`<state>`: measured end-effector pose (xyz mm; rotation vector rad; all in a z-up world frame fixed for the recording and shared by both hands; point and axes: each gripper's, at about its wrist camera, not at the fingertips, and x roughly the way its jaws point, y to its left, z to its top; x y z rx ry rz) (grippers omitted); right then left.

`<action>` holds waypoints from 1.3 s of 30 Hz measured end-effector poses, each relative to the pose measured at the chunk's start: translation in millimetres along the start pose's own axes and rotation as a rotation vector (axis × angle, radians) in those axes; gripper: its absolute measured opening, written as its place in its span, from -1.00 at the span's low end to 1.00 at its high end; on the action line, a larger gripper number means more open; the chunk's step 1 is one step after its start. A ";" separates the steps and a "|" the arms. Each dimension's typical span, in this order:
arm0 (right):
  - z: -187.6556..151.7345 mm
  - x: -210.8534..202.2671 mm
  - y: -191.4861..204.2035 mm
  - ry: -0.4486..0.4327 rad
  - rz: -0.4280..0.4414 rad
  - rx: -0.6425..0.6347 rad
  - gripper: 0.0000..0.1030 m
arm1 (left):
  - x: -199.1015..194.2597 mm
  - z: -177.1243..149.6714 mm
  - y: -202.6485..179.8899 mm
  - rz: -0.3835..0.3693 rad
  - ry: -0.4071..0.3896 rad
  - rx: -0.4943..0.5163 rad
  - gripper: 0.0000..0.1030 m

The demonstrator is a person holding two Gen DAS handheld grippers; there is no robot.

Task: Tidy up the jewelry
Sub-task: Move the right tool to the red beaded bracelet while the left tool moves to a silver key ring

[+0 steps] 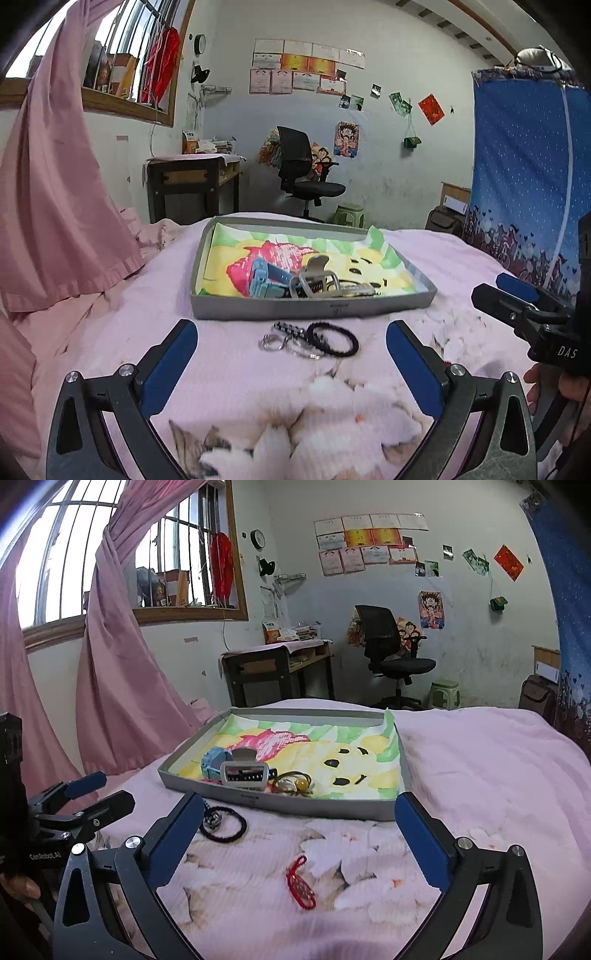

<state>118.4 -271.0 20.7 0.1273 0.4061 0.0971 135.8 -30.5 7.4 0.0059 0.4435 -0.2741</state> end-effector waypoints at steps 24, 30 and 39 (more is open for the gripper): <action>-34.3 33.3 -4.4 0.262 -0.034 0.008 0.97 | 38.7 -16.8 23.7 -0.035 0.221 -0.109 1.00; -40.4 43.3 -1.6 0.314 -0.024 0.008 0.74 | 51.5 -19.1 21.7 -0.055 0.266 -0.106 0.95; -48.5 56.9 6.3 0.380 0.003 -0.009 0.05 | 63.6 -15.8 23.1 -0.102 0.288 -0.124 0.63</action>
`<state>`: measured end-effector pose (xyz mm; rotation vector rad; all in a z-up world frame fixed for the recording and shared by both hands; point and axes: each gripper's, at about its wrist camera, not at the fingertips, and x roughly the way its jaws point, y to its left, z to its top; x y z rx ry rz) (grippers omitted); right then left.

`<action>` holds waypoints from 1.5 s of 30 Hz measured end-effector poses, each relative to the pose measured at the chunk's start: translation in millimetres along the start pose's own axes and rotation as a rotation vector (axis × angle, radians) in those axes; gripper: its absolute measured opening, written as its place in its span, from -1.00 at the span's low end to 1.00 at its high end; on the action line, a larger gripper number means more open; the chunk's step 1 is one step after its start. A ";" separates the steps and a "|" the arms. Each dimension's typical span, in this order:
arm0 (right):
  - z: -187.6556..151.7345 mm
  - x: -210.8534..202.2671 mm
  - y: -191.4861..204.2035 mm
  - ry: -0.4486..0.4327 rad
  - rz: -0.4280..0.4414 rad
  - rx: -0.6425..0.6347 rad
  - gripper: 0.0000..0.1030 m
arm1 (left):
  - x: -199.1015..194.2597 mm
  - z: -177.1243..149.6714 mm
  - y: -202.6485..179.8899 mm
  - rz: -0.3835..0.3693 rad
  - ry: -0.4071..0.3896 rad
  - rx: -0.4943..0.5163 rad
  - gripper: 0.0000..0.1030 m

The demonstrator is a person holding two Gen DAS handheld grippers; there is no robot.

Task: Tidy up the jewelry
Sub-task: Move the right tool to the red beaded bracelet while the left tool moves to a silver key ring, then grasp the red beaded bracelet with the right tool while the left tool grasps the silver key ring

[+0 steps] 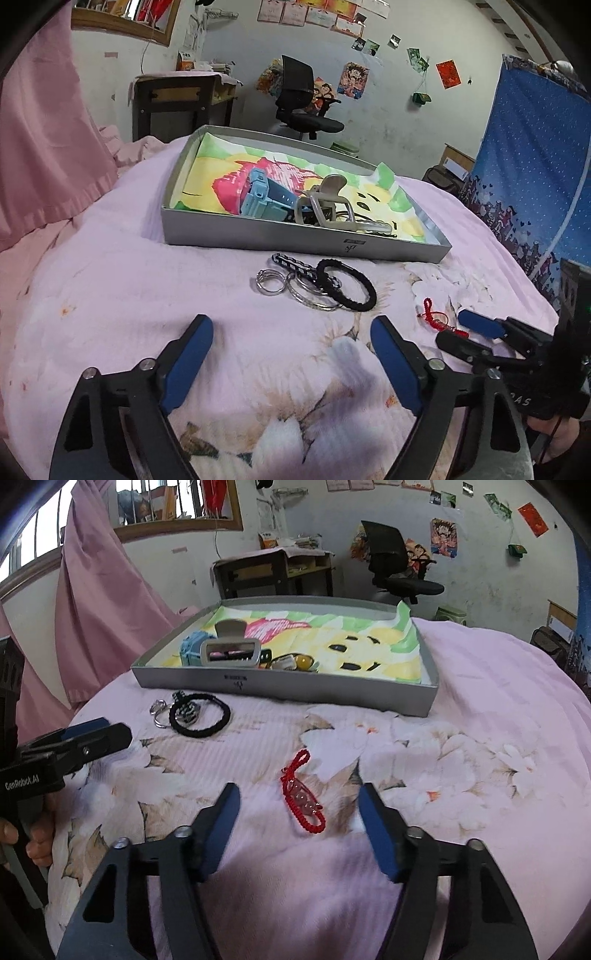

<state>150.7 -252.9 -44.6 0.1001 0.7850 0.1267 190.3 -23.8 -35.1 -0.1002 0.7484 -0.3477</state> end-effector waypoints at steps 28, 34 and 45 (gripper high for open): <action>20.0 45.7 4.3 0.075 0.081 0.009 -0.80 | 52.4 28.2 29.2 -0.003 0.113 -0.145 -0.43; 20.3 48.9 4.3 0.077 0.084 0.015 -0.80 | 62.2 30.0 18.6 0.024 0.161 -0.064 -0.44; 20.3 48.9 4.3 0.076 0.086 0.016 -0.80 | 50.2 23.2 17.3 0.011 0.112 -0.063 -0.61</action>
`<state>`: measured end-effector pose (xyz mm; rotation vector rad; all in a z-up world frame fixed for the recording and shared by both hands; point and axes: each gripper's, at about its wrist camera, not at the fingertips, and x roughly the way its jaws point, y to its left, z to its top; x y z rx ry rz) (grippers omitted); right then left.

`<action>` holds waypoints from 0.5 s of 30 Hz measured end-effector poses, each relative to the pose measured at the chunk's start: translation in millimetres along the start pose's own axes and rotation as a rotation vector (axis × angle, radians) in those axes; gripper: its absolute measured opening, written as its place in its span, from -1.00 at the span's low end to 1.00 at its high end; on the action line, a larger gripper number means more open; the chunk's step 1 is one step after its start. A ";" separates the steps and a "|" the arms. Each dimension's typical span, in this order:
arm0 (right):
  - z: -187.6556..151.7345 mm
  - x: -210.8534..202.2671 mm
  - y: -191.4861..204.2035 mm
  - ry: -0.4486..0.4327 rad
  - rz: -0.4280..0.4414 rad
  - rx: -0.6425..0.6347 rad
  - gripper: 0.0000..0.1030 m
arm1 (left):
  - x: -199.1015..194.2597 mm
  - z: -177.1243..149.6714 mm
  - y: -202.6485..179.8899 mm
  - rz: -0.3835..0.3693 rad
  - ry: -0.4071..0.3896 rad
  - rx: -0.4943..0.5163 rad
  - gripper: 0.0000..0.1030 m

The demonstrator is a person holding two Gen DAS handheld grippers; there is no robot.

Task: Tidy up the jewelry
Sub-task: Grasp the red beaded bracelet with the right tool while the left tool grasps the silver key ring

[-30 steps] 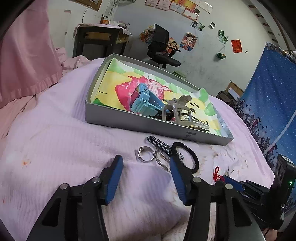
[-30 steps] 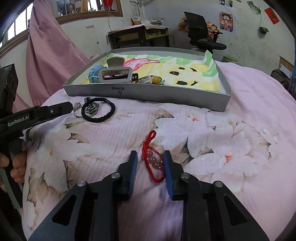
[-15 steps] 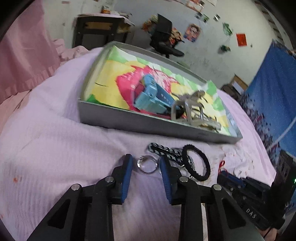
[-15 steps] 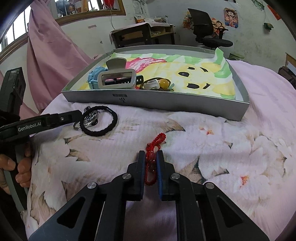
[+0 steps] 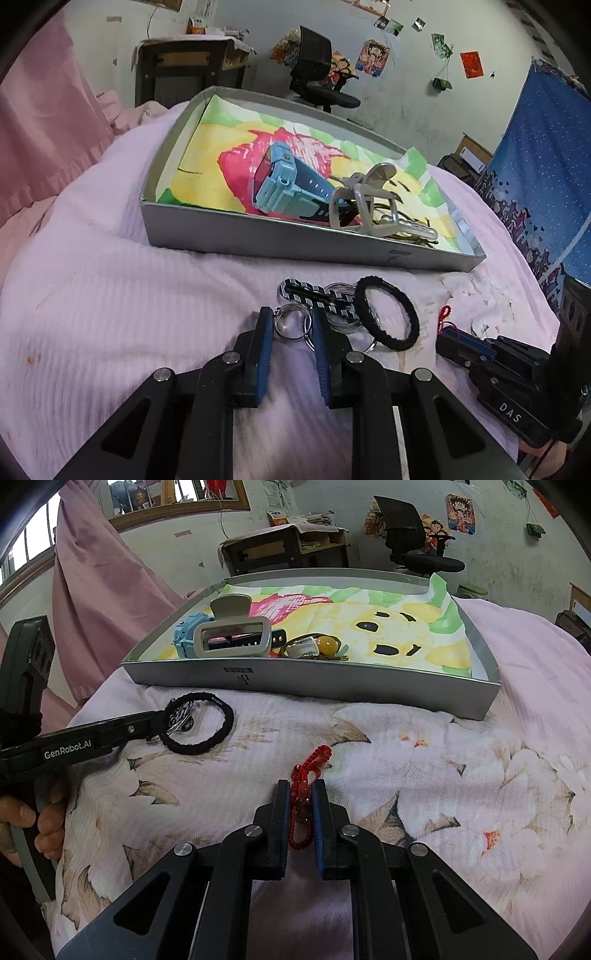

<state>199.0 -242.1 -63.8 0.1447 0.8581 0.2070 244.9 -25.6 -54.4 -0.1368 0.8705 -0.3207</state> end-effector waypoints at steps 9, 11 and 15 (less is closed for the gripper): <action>-1.4 -5.0 0.1 -0.019 0.008 -0.002 -0.80 | -27.4 -8.4 -4.9 -0.046 -0.111 0.015 -0.61; -1.4 -6.6 1.6 -0.028 0.008 -0.008 -0.80 | -32.5 -7.7 -6.6 -0.050 -0.136 0.024 -0.61; -1.0 -10.9 2.8 -0.051 0.012 -0.013 -0.80 | -40.7 -7.6 -10.0 -0.058 -0.180 0.044 -0.61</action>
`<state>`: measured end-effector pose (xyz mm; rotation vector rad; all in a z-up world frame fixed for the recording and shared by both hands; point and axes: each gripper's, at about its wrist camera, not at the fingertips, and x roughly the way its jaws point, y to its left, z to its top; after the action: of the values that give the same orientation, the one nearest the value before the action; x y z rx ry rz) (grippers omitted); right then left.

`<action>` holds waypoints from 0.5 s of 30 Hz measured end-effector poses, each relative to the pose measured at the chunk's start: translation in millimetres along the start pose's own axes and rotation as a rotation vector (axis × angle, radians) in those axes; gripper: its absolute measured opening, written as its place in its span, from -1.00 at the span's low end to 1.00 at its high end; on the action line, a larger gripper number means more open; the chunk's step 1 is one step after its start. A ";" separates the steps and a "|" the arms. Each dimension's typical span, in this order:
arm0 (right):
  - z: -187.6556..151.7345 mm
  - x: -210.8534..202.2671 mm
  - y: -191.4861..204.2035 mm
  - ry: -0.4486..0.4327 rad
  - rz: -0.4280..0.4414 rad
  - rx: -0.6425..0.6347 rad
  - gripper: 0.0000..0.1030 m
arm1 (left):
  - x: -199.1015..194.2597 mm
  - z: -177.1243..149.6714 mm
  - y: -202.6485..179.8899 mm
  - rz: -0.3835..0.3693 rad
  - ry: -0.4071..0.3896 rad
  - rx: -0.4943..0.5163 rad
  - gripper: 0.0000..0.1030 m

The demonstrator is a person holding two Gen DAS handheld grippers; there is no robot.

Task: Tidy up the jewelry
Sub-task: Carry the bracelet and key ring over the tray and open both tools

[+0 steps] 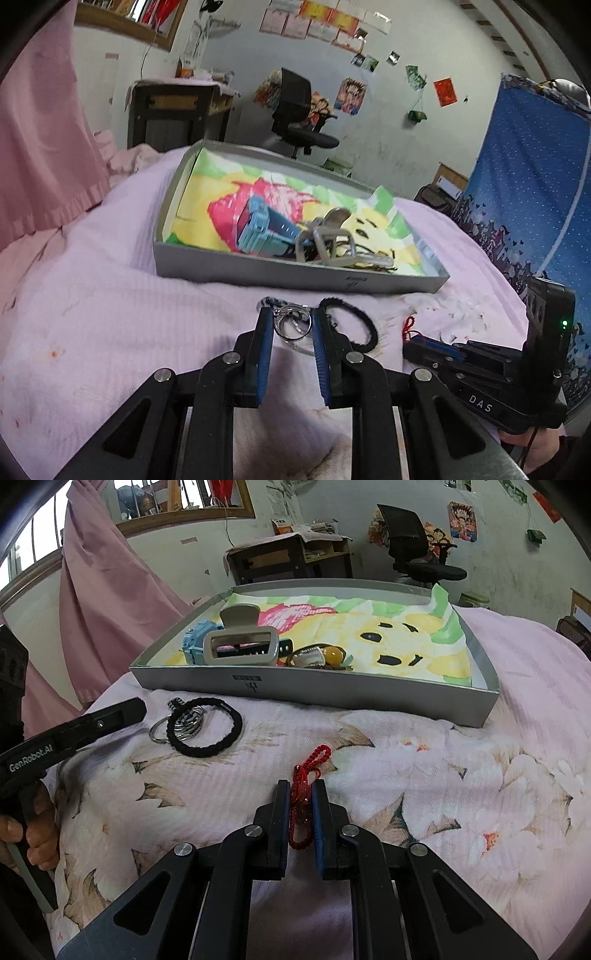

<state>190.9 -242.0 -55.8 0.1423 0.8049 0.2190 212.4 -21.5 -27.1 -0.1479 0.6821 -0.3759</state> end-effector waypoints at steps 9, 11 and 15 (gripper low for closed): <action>19.8 -23.9 5.4 -0.135 0.010 -0.005 -0.80 | -2.2 19.7 0.3 -0.004 -0.049 -0.003 -0.61; 28.5 -26.2 8.3 -0.165 0.012 -0.011 -0.80 | 0.1 26.3 1.0 -0.002 -0.063 -0.014 -0.61; 49.8 -25.7 14.8 -0.217 0.007 -0.036 -0.80 | 4.7 40.0 4.7 0.028 -0.096 -0.022 -0.61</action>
<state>207.8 -236.2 -0.7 0.1325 0.5845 0.2200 242.7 -18.5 -0.3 -0.1760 0.5932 -0.3320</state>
